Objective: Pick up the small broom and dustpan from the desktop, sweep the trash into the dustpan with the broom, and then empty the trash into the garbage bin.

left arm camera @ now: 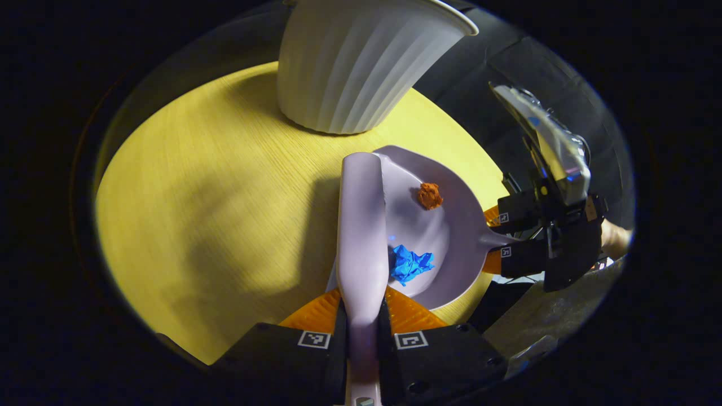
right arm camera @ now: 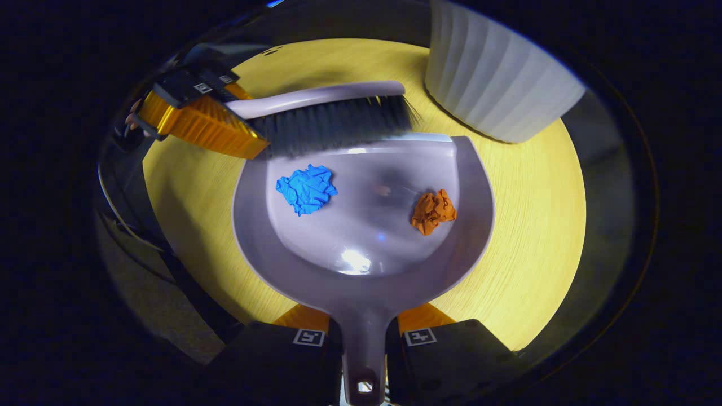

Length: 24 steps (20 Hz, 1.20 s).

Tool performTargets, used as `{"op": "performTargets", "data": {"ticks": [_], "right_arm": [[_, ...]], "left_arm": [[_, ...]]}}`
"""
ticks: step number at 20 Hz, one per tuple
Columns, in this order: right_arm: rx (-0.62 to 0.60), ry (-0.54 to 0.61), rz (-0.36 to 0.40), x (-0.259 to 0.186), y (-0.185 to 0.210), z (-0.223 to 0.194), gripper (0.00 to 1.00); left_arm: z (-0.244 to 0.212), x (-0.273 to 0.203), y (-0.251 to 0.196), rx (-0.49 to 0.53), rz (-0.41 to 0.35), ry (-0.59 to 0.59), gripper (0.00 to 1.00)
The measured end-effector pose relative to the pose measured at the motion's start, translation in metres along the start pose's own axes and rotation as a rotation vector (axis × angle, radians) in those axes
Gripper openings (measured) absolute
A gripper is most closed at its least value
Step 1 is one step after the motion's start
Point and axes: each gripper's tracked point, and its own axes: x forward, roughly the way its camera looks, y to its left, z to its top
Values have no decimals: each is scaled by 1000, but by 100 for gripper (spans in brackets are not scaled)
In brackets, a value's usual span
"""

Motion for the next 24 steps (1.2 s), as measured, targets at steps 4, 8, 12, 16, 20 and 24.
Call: {"op": "performTargets", "data": {"ticks": [4,8,12,16,20,24], "right_arm": [[112,-28,-59,2,-8,-4,36],[248,-46,-112,-29,-6,-6,36],[352,-56,-152,-69,-8,-2,36],[415,-70,-177,-123,-26,3,36],[444,-122,-202,-183,-41,20,36],[461,-163,-273,-245,-57,39,36]], "left_arm": [[4,-10,7,-63,50,-103,27],[2,-13,18,-96,137,-169,27],[1,-12,14,-99,209,-182,27],[0,-11,13,-105,247,-173,27],[2,-13,13,-73,256,-146,27],[2,-14,13,-89,244,-138,27]]}}
